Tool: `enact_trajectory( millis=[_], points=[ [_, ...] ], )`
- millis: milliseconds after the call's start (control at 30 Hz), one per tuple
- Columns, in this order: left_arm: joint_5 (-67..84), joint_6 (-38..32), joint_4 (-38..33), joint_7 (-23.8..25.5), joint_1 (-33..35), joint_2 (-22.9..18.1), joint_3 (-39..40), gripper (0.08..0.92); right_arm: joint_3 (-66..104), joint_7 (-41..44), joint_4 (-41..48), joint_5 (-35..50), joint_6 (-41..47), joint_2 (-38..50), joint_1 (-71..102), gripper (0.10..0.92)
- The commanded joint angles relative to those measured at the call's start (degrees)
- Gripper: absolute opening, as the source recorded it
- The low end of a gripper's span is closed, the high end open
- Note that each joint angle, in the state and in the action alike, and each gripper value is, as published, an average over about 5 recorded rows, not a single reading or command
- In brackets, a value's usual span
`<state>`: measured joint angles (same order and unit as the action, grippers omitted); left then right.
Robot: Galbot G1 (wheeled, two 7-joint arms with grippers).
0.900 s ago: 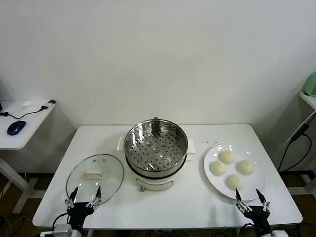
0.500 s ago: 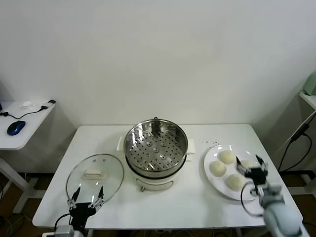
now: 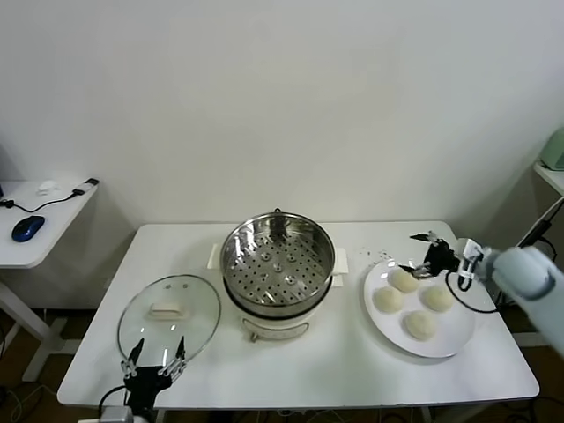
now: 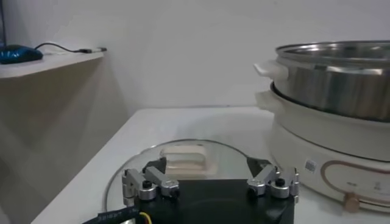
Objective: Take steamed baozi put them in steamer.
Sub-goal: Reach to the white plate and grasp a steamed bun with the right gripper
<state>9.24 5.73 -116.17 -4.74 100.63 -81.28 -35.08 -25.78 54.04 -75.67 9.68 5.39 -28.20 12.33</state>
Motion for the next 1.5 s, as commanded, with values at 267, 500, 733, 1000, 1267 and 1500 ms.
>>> enact_trajectory(
  millis=[267, 500, 733, 1000, 1267, 1500],
  points=[
    [-0.2, -0.5, 1.3, 0.0, -0.4, -0.8, 0.1, 0.823, -50.4, 17.2, 19.5, -0.9, -1.4, -9.6, -37.3, 0.823],
    [-0.7, -1.1, 2.1, 0.0, -0.3, -1.5, 0.3, 0.823, -42.8, 12.1, 26.8, -1.4, 0.5, -17.0, -28.8, 0.823],
    [-1.1, -1.6, 2.6, -0.1, -0.3, -1.7, 0.5, 0.823, -35.0, 9.2, 33.4, -3.8, 0.1, -22.2, -22.2, 0.823],
    [-1.9, -1.9, 3.0, -0.1, -0.3, -2.3, 1.0, 0.823, -31.7, 8.6, 37.7, -6.5, -1.2, -25.4, -19.0, 0.823],
    [-2.7, -2.3, 3.0, -0.1, 0.1, -2.9, 1.3, 0.823, -28.5, 8.0, 40.7, -9.0, -2.0, -27.7, -17.5, 0.748],
    [-3.6, -2.4, 2.4, -0.2, 0.9, -3.4, 1.6, 0.823, -28.6, 8.6, 36.9, -7.6, -2.2, -26.1, -18.5, 0.587]
  ],
)
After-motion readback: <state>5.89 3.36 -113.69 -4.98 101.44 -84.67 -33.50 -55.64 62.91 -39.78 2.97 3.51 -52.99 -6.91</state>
